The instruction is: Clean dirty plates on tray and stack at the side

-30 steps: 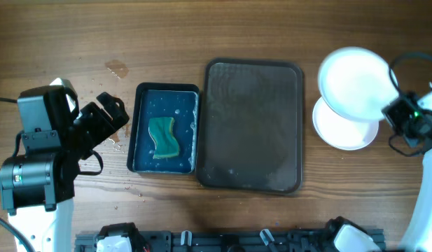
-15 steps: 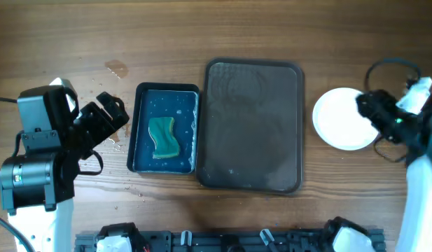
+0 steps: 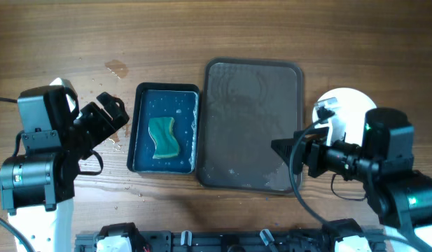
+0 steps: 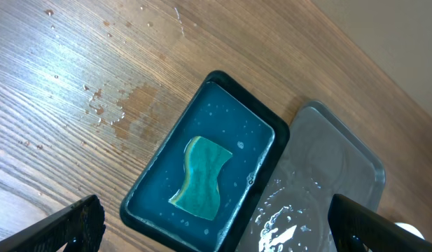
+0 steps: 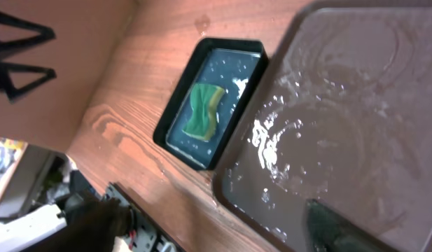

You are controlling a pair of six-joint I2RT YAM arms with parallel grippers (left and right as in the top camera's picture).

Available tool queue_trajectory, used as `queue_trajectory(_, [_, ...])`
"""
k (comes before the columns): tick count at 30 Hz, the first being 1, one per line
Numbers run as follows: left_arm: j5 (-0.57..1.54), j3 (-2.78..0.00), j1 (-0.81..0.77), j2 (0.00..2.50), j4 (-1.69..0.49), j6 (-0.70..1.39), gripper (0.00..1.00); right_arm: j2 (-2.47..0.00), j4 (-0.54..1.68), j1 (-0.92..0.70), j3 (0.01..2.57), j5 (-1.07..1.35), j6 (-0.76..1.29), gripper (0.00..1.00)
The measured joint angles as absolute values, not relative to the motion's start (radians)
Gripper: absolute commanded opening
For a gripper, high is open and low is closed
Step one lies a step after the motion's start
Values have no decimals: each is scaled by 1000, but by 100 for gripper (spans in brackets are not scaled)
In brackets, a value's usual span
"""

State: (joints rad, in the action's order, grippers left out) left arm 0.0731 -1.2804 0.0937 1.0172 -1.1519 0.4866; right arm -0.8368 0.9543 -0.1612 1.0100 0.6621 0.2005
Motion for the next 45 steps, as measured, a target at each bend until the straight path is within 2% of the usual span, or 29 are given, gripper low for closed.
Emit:
queue_trajectory(1, [73, -1280, 94, 1017, -1152, 487, 100, -863, 955, -161, 1010, 663, 198, 99])
queue_trajectory(8, [73, -1280, 94, 1017, -1152, 487, 100, -913, 962, -161, 1010, 707, 216, 100])
queue_trajectory(12, [73, -1280, 94, 1017, -1152, 487, 100, -913, 965, -161, 1010, 710, 511, 100])
queue_trajectory(15, [73, -1280, 94, 1017, -1152, 487, 100, -907, 940, -161, 1010, 696, 606, 100])
queue_trajectory(17, [73, -1280, 94, 1017, -1152, 487, 100, -874, 876, -161, 1003, 670, 560, 100])
queue_trajectory(20, [73, -1280, 94, 1017, -1152, 487, 100, -710, 704, -162, 997, 618, 379, 100])
queue_trajectory(24, [73, -1280, 94, 1017, -1152, 487, 100, -445, 591, -163, 859, 392, 255, 100])
queue_trajectory(28, [73, -1281, 94, 1017, -1153, 487, 100, -278, 589, -163, 672, 243, 232, 100])
queue_trajectory(31, [73, -1281, 94, 1017, -1152, 487, 100, -195, 509, -163, 534, 173, 213, 100])
queue_trajectory(36, [73, -1281, 94, 1017, -1151, 487, 100, -26, 234, -163, 215, 128, 188, 100])
queue_trajectory(40, [73, -1281, 94, 1017, -1151, 487, 100, -19, -36, -163, 67, 122, 185, 100])
queue_trajectory(45, [73, -1281, 94, 1017, -1152, 487, 100, -14, -17, -163, 6, 109, 185, 100])
